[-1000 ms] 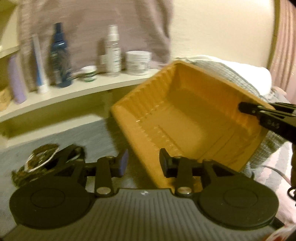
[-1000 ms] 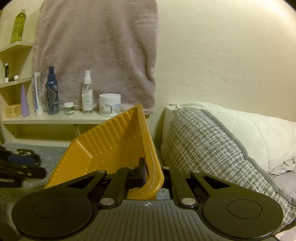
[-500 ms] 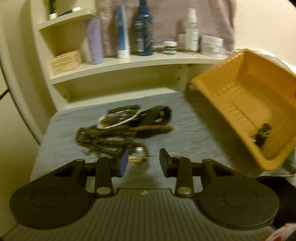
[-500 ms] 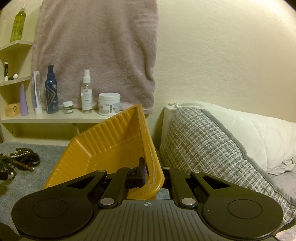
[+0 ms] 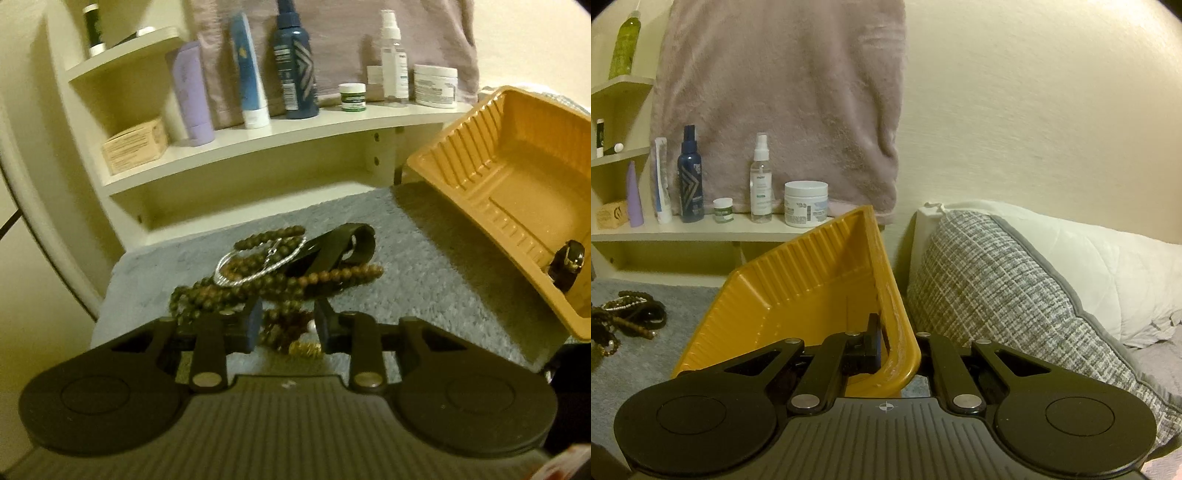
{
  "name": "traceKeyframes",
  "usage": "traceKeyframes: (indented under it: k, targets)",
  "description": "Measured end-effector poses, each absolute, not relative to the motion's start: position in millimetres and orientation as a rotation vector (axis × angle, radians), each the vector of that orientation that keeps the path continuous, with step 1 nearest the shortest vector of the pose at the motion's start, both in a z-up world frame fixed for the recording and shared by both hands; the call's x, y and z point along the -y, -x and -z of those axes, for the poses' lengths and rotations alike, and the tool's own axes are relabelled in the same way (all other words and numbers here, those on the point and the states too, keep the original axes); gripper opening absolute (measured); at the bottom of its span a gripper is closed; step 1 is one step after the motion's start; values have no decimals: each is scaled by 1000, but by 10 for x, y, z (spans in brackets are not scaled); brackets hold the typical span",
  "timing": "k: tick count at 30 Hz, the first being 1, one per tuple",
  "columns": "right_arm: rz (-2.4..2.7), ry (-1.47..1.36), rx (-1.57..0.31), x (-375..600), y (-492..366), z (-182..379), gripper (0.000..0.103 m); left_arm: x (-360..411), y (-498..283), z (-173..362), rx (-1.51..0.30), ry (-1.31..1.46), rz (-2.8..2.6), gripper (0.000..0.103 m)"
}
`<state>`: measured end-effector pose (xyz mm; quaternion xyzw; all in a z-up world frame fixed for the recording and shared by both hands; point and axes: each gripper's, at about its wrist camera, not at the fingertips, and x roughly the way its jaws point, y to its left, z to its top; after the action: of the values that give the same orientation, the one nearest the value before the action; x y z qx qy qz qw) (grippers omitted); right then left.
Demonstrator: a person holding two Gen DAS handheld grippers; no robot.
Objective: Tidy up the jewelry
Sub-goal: 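Grasp a brown bead necklace from the pile with the left gripper, then lift the bead necklace high with the left gripper to untangle it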
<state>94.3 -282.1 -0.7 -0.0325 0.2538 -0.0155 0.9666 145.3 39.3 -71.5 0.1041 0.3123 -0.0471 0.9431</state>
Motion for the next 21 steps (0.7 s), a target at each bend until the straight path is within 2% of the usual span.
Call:
traceKeyframes:
  k: [8, 10, 12, 21]
  targets:
    - [34, 68, -519, 2846, -986, 20, 6, -295, -1640, 838, -672, -307, 98, 21]
    - [34, 70, -518, 2840, -985, 20, 6, -295, -1652, 843, -673, -319, 94, 17]
    - [34, 70, -519, 2842, -991, 20, 6, -295, -1663, 848, -680, -334, 93, 7]
    - [31, 79, -515, 2834, -997, 9, 6, -519, -1536, 551, -654, -326, 108, 6]
